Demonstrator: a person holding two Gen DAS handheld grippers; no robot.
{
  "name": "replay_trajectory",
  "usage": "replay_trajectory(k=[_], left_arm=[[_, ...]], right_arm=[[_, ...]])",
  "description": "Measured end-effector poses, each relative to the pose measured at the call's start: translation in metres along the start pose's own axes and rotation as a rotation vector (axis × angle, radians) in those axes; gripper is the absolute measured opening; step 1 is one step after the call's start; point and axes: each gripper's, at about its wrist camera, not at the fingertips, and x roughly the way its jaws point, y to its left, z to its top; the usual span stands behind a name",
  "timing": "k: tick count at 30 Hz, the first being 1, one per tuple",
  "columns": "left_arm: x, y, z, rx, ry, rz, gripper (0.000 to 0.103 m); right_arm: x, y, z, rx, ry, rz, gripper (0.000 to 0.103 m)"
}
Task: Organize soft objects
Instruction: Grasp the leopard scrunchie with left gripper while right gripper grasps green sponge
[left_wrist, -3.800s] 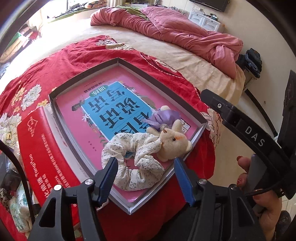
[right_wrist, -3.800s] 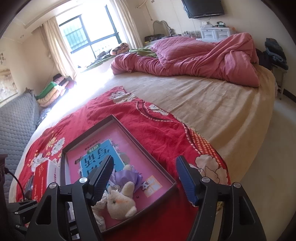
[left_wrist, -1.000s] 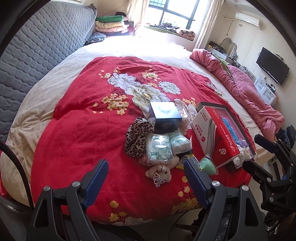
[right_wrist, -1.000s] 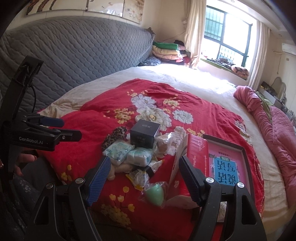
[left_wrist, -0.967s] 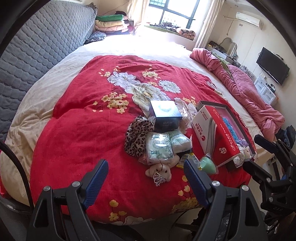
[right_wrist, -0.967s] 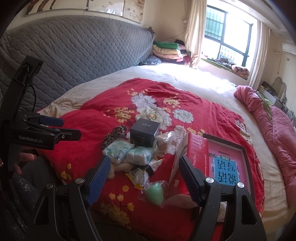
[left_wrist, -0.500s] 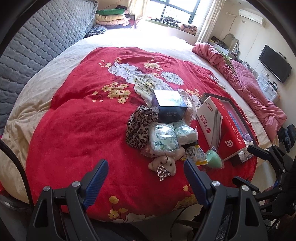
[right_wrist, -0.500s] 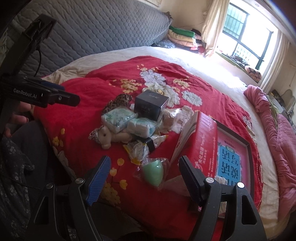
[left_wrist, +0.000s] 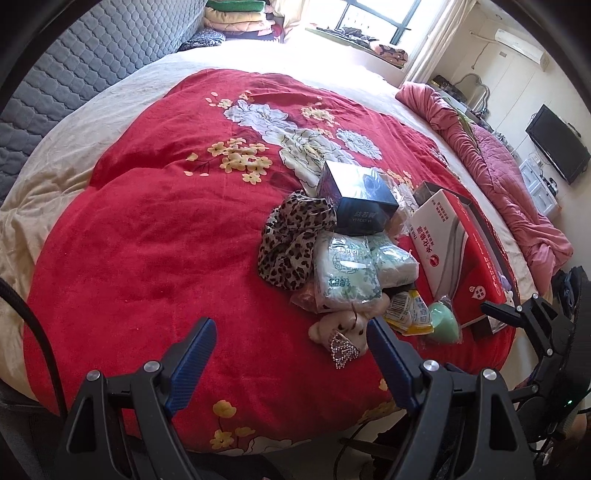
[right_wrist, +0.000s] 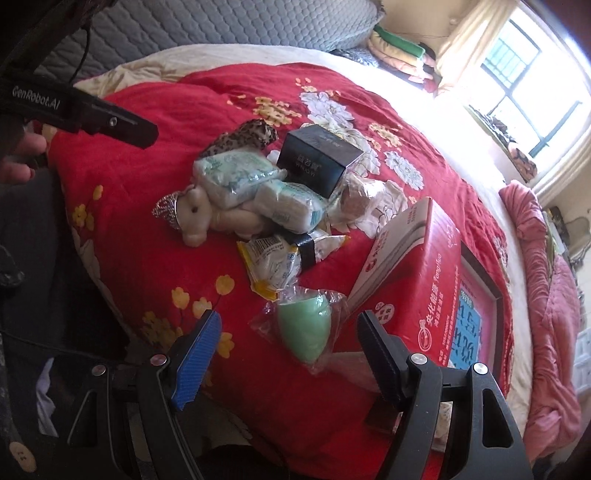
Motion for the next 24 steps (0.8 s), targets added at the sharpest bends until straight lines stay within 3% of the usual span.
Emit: replay_trajectory(k=[9,14,24], left_arm=[[0.032,0.006,0.032,-0.058,0.009,-0.028,0.083],[0.05,0.01,0.047,-0.07,0.011,-0.025,0.083],[0.077,0.017,0.064,-0.094,0.04,-0.051,0.083]], right_arm=[[0.036,0.006,-0.001,-0.127,0.083,-0.095,0.076],[0.047,0.008,0.0,-0.161,0.103,-0.106,0.067],[0.067,0.005,0.004,-0.183,0.12,-0.125,0.058]])
